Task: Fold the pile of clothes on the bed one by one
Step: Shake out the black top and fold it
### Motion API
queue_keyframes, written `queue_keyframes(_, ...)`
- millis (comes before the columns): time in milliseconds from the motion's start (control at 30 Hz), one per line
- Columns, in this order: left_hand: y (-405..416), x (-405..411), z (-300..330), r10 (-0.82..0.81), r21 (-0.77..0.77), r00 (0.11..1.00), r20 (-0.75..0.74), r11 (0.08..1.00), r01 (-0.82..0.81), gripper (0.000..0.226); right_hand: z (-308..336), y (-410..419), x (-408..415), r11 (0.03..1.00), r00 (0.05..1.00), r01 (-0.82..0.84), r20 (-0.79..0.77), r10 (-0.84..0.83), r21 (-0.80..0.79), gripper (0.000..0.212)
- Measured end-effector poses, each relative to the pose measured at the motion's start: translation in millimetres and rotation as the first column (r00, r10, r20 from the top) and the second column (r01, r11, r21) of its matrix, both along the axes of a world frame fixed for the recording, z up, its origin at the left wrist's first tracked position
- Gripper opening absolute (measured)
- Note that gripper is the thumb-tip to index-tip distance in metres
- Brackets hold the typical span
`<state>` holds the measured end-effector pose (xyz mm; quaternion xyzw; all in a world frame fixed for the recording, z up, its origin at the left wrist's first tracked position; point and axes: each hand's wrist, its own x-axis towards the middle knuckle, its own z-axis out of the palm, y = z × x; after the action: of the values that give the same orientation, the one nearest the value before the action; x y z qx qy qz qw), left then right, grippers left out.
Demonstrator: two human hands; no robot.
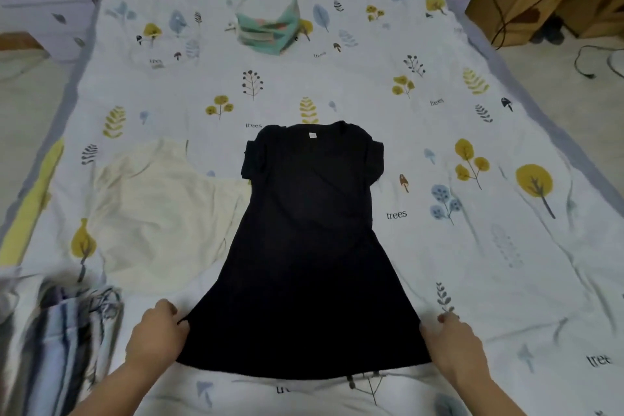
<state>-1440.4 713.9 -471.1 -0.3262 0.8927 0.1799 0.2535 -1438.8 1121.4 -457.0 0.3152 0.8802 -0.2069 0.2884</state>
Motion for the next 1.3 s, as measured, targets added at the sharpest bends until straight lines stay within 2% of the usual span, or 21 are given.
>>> queue_keyframes(100,14,-3,-24,-0.03,-0.044,0.996,-0.088,0.999,0.027,0.039,-21,-17,-13,0.999,0.993,-0.047,-0.11,0.049,0.022,0.041)
queue_keyframes(200,19,0,-46,-0.057,-0.024,0.995,-0.078,0.998,0.055,0.034,-42,-34,-18,0.995,0.992,-0.094,-0.079,0.095,0.016,0.043)
queue_keyframes(333,11,6,-62,-0.136,-0.02,0.99,-0.043,0.991,0.136,0.027,-59,-38,-14,0.986,0.99,-0.135,-0.057,0.13,-0.097,0.024)
queue_keyframes(400,5,8,-62,-0.161,0.046,0.986,-0.047,0.985,0.163,0.026,-61,-29,-11,0.969,0.972,-0.234,-0.018,0.234,-0.08,0.023)
queue_keyframes(467,-4,14,-56,-0.242,0.108,0.97,0.0,0.965,0.241,0.028,-56,-18,-4,0.94,0.939,-0.335,0.061,0.338,-0.063,0.025)
queue_keyframes(567,-19,39,-48,-0.349,0.249,0.924,0.153,0.919,0.306,0.024,-51,1,16,0.866,0.842,-0.497,0.21,0.497,-0.056,0.029)
queue_keyframes(633,-22,54,-42,-0.373,0.284,0.873,0.313,0.914,0.289,0.033,-50,7,27,0.849,0.798,-0.519,0.298,0.524,-0.105,0.034)
queue_keyframes(700,-18,58,-40,-0.332,0.288,0.863,0.38,0.929,0.23,0.046,-49,5,26,0.86,0.807,-0.505,0.311,0.502,-0.076,0.039)
queue_keyframes(733,-13,53,-37,-0.362,0.258,0.853,0.377,0.925,0.279,0.039,-45,-1,20,0.865,0.829,-0.502,0.282,0.483,-0.006,0.038)
queue_keyframes(767,-5,45,-33,-0.429,0.174,0.833,0.349,0.903,0.392,0.026,-40,-7,11,0.866,0.854,-0.494,0.234,0.465,0.08,0.035)
queue_keyframes(833,17,18,-24,-0.501,-0.064,0.83,0.246,0.846,0.529,0.013,-39,-26,-11,0.834,0.873,-0.481,0.068,0.482,0.269,0.036)
queue_keyframes(900,45,-9,-31,-0.547,-0.212,0.837,0.002,0.818,0.534,0.028,-46,-50,-35,0.801,0.811,-0.491,-0.157,0.564,0.341,0.053)
queue_keyframes(933,60,-23,-39,-0.554,-0.218,0.821,-0.137,0.825,0.521,0.039,-51,-62,-45,0.8,0.779,-0.505,-0.228,0.584,0.324,0.062)
queue_keyframes(1000,90,-42,-50,-0.593,-0.196,0.759,-0.27,0.805,0.559,0.058,-65,-80,-63,0.761,0.72,-0.582,-0.255,0.646,0.285,0.068)
queue_keyframes(1067,107,-54,-63,-0.655,-0.206,0.687,-0.314,0.753,0.625,0.069,-85,-84,-75,0.651,0.621,-0.699,-0.202,0.758,0.296,0.069)
queue_keyframes(1133,104,-61,-79,-0.761,-0.223,0.618,-0.198,0.649,0.728,0.074,-102,-71,-81,0.532,0.533,-0.804,-0.075,0.843,0.265,0.068)
queue_keyframes(1200,94,-63,-95,-0.817,-0.224,0.575,-0.047,0.57,0.791,0.064,-107,-57,-85,0.514,0.524,-0.827,-0.018,0.851,0.229,0.068)
queue_keyframes(1233,91,-65,-94,-0.82,-0.211,0.571,-0.041,0.566,0.797,0.064,-103,-53,-88,0.513,0.52,-0.823,-0.041,0.853,0.244,0.068)
queue_keyframes(1267,90,-70,-91,-0.818,-0.212,0.573,-0.053,0.569,0.794,0.067,-96,-52,-91,0.538,0.528,-0.798,-0.116,0.841,0.271,0.065)
queue_keyframes(1300,92,-74,-82,-0.782,-0.193,0.615,-0.099,0.622,0.759,0.066,-88,-52,-95,0.598,0.549,-0.747,-0.237,0.802,0.291,0.055)
